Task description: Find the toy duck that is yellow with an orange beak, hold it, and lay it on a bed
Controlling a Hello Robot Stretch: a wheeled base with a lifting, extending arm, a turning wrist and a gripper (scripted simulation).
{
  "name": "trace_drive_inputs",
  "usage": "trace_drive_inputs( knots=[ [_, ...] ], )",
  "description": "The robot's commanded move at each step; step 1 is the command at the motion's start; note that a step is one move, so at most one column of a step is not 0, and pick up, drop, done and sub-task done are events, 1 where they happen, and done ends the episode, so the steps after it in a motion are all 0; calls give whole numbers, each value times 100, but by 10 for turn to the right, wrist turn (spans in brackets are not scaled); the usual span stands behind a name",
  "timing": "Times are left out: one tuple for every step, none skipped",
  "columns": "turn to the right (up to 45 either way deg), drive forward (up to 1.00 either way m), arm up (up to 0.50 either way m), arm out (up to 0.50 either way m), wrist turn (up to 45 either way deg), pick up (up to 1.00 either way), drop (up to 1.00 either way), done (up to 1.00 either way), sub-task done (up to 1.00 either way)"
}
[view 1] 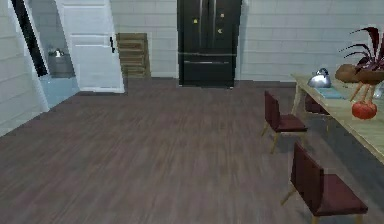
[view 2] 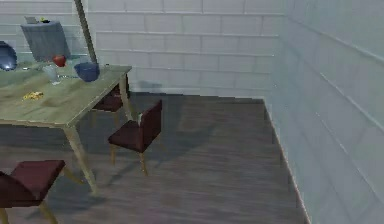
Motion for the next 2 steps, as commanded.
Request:
trace_drive_inputs(
  knots=[
    [450,0,0,0,0,0,0,0,0],
    [240,0,0,0,0,0,0,0,0]
  ],
)
